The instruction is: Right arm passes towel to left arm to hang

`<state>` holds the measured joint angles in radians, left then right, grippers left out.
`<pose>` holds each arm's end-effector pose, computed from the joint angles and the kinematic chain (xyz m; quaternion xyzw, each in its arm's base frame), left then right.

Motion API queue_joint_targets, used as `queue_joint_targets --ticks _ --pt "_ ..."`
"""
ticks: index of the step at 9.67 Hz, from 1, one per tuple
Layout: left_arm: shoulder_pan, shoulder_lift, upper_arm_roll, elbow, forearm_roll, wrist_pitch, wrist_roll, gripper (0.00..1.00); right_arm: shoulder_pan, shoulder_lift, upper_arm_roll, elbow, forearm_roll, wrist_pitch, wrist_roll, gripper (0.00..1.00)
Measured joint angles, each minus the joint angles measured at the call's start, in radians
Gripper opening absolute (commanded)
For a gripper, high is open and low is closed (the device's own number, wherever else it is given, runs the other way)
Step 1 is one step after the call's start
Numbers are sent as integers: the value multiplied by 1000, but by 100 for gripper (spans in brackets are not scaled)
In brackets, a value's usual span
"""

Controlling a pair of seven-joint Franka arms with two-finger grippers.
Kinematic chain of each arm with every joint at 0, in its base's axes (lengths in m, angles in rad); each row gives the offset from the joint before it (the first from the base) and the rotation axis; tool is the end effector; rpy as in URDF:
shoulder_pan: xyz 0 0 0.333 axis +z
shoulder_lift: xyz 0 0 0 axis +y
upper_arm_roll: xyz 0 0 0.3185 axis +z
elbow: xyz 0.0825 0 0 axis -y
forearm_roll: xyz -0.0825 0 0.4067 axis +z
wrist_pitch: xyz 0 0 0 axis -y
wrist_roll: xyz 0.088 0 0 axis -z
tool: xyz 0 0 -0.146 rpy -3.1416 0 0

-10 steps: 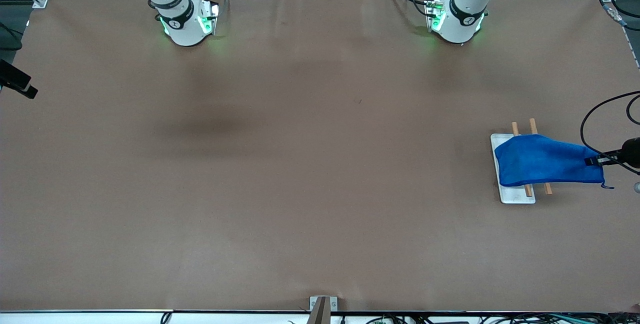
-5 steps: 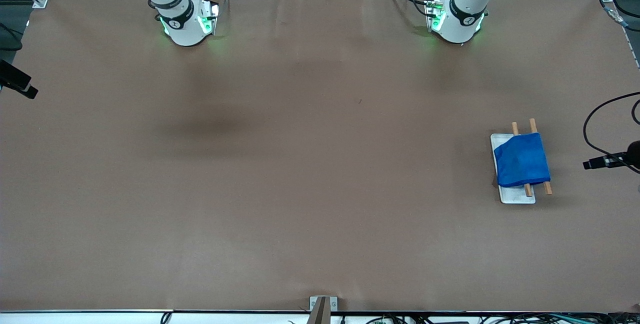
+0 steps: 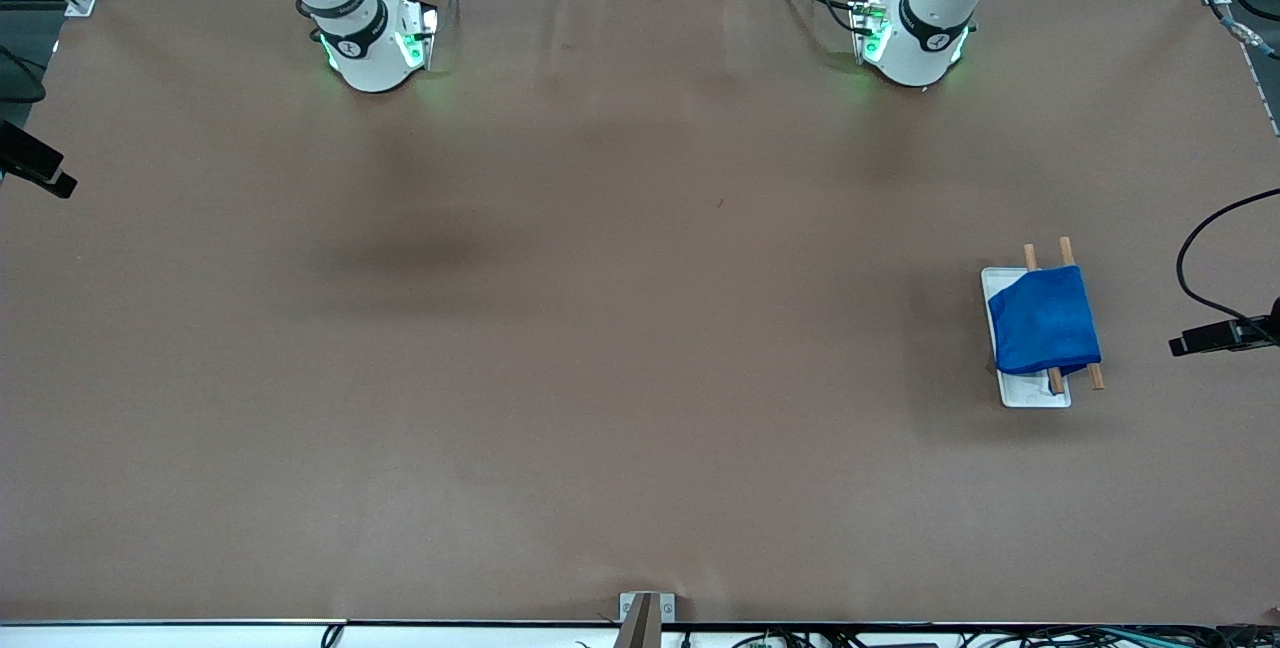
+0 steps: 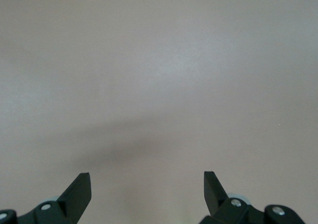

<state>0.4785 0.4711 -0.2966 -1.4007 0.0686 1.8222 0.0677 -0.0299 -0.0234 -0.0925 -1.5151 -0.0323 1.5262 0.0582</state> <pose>0.6910 0.1666 0.3986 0.9974 0.0623 -0.0104 0.0352 0.5620 -0.0746 0.6249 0.9956 -0.0912 0.0167 0.0156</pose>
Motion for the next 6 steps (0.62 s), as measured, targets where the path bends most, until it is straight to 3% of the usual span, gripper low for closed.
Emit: queue_joint_targets --ticks 3,6 --pt "-118 -101 -3 10 0 -83 -179 100 0 0 0 0 0 -2 0 100" --pt "-182 -196 -24 12 0 -139 -226 100 -1 0 1 0 0 -7 0 100"
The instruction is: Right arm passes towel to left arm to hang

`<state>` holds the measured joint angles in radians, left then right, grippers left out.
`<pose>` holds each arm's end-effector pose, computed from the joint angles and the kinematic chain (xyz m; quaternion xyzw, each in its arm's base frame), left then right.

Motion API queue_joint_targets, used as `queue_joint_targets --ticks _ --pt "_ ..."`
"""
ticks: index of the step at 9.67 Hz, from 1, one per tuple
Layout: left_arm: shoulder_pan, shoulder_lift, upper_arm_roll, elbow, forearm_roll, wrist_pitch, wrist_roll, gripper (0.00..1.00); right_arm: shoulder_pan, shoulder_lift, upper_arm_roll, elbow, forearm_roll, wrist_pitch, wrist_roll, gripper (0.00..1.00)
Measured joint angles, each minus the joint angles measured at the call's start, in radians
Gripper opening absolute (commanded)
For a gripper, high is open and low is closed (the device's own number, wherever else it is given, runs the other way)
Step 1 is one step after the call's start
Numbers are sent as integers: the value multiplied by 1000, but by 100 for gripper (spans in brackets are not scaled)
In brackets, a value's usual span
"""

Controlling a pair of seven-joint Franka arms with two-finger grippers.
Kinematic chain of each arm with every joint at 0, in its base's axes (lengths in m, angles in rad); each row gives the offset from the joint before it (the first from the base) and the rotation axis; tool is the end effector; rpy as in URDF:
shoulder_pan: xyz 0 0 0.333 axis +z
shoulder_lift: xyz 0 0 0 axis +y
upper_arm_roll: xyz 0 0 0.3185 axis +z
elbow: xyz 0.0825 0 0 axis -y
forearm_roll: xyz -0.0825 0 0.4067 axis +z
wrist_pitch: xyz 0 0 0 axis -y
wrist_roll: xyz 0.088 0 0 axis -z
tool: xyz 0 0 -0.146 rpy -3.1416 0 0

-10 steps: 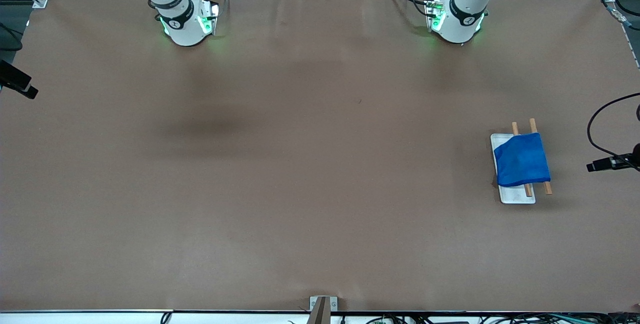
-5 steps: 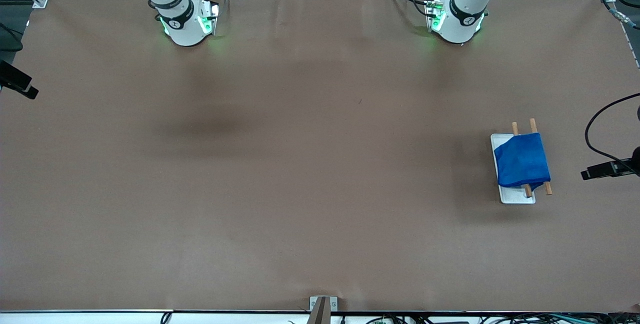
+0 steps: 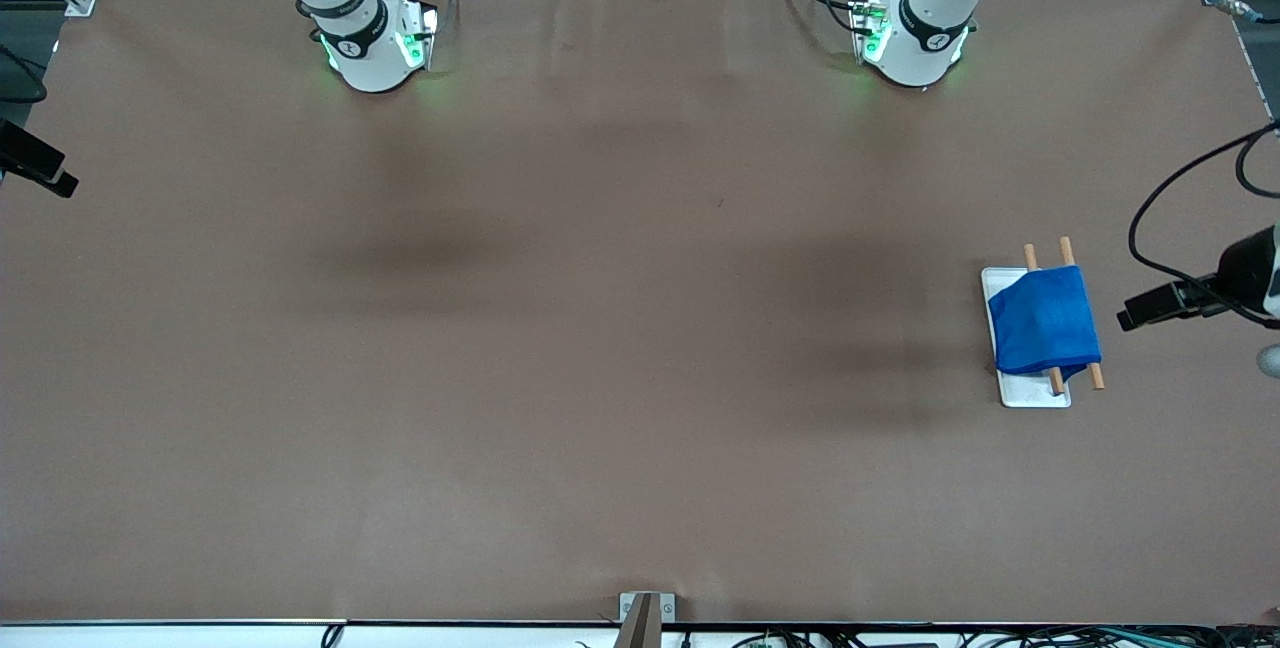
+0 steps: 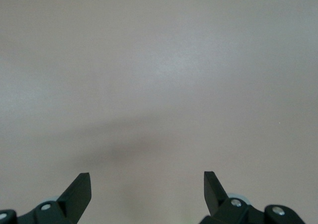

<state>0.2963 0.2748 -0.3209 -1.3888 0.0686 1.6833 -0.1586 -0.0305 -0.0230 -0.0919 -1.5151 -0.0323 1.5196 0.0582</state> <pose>0.6671 0.0169 0.5251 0.9974 0.0700 0.0158 0.0101 0.5612 -0.0745 0.6240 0.9956 -0.0912 0.0132 0.0155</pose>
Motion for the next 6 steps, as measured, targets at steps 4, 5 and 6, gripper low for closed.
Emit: queue_joint_targets --ticks 4,5,6 --pt "-2 -81 -73 1 0 -12 -1 100 0 0 0 0 0 -1 0 100" --pt "-2 -100 -90 0 0 -21 -1 100 0 0 0 0 0 -1 0 100" --pt "-4 -115 -100 0 0 -30 1 100 0 0 0 0 0 -1 0 100"
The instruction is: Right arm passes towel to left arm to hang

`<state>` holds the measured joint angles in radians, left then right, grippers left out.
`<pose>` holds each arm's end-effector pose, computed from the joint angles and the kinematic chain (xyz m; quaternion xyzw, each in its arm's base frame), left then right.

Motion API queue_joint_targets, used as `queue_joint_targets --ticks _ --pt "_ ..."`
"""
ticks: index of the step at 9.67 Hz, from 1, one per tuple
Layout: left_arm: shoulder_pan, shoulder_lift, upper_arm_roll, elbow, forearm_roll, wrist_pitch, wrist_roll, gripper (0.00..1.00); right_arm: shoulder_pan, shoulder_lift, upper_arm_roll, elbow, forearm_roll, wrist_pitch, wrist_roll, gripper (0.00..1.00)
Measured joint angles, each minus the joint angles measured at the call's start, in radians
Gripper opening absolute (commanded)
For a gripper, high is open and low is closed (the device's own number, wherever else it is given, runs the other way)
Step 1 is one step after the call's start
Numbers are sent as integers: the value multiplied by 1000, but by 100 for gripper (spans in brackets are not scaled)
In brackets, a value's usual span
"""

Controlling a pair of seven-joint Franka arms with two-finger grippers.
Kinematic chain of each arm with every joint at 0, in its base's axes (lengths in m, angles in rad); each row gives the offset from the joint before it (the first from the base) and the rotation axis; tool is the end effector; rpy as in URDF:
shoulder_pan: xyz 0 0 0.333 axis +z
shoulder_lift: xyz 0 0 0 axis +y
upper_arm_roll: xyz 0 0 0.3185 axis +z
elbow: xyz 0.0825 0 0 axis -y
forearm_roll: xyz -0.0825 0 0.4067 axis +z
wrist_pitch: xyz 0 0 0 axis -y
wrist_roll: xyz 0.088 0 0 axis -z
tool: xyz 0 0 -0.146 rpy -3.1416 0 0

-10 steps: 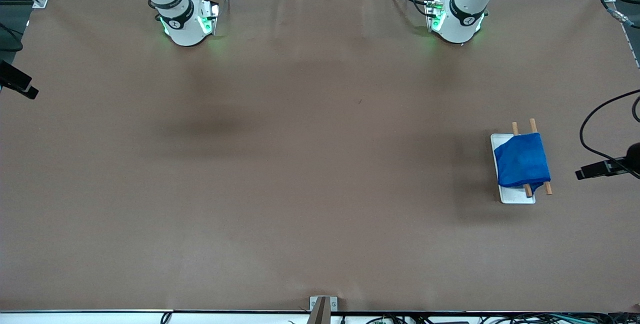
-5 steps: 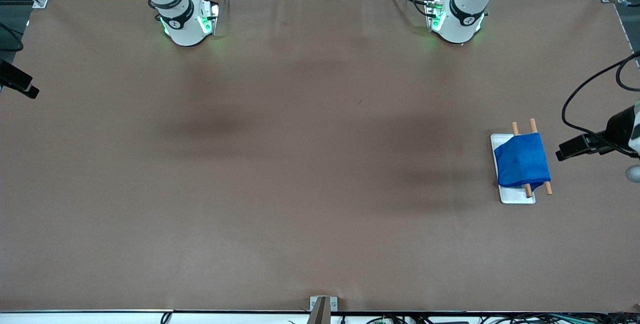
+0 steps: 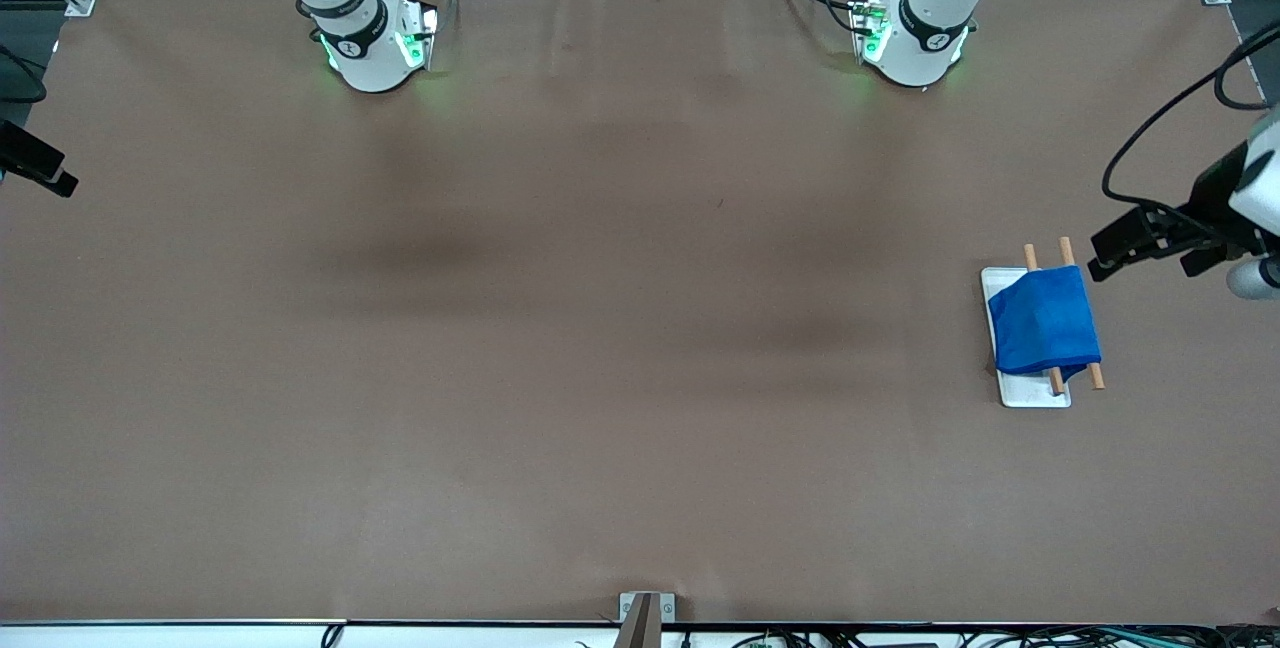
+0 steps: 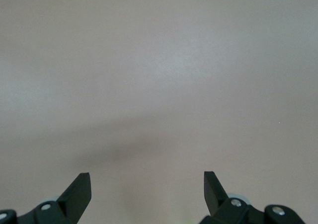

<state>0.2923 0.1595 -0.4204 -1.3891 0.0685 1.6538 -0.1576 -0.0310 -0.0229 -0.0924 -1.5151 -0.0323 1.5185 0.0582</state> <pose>0.6345 -0.0518 0.5978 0.9981 0.0182 0.0590 0.0065 0.5610 -0.0751 0.6239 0.9956 -0.0917 0.0126 0.0155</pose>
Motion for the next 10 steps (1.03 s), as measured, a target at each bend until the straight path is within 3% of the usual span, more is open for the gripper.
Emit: queue_joint_targets --ticks 2,5,10 --pt "-41 -33 22 -11 0 -18 4 100 0 0 0 0 0 0 0 100" --pt "-231 -146 206 -120 0 -35 19 100 0 0 0 0 0 -1 0 100" --pt "-291 -287 274 -282 -35 -45 20 100 0 0 0 0 0 -1 0 100"
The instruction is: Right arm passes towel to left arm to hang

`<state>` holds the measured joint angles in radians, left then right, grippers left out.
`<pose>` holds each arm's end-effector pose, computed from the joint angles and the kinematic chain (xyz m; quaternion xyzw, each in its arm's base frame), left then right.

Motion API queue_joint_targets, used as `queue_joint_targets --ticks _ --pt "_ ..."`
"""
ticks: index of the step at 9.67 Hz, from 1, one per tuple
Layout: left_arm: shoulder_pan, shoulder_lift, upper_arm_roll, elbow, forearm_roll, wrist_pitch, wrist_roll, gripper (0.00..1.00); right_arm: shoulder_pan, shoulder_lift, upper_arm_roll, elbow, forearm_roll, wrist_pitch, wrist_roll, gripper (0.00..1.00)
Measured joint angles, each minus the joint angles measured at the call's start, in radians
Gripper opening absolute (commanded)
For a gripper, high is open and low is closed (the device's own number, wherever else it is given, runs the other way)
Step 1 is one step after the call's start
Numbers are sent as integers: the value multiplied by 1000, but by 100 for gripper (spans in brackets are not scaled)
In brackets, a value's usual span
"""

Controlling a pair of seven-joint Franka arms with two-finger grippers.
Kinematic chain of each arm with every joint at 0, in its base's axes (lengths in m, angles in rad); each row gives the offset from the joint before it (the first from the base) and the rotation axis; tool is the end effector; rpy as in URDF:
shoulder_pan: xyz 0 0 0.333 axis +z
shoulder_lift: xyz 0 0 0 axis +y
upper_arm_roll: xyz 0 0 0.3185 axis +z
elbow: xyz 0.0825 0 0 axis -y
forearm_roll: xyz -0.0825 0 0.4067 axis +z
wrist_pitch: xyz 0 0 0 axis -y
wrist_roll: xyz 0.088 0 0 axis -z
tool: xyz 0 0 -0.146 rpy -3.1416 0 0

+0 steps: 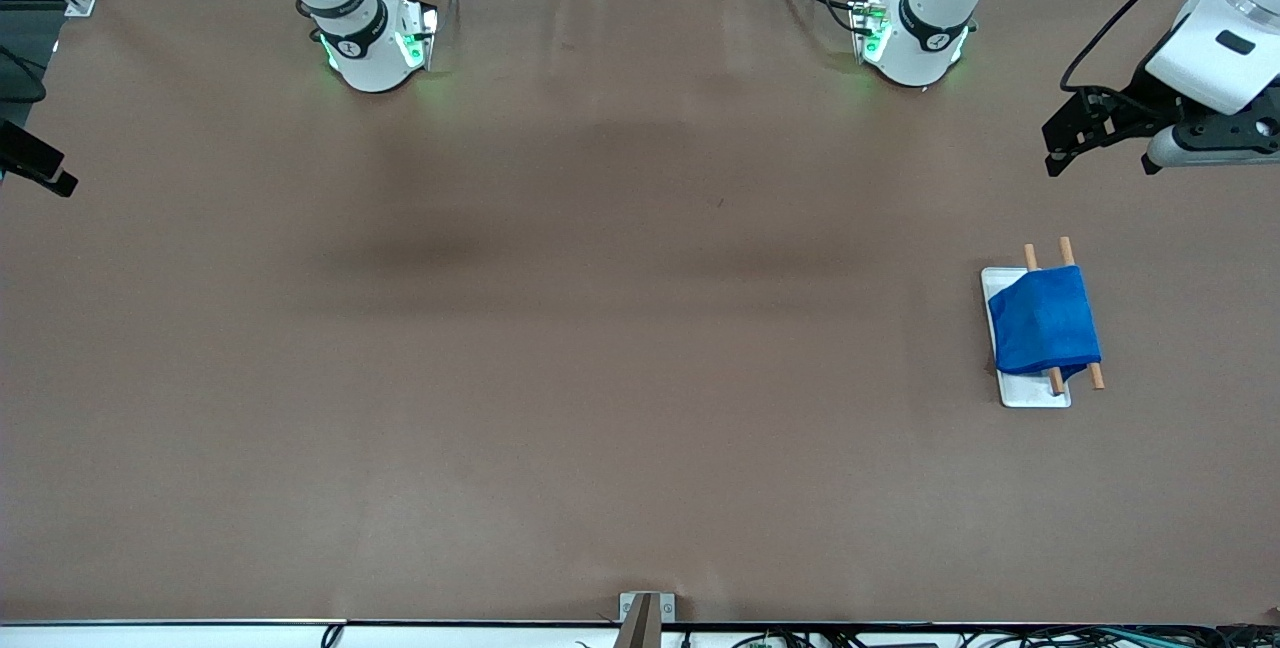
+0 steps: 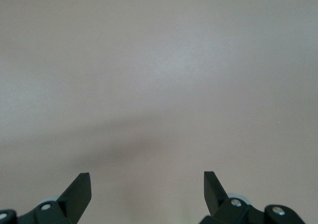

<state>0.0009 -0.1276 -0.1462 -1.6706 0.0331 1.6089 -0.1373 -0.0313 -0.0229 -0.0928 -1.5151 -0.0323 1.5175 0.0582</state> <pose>0.5376 -0.0785 0.6127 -0.9991 0.0038 -0.0356 0.0210 0.5608 -0.0755 0.6238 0.9956 -0.0921 0.0121 0.0155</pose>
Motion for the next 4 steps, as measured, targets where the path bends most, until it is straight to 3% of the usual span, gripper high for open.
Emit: queue_joint_targets --ticks 4 --pt "12 -4 11 8 0 -16 1 100 0 0 0 0 0 0 0 100"
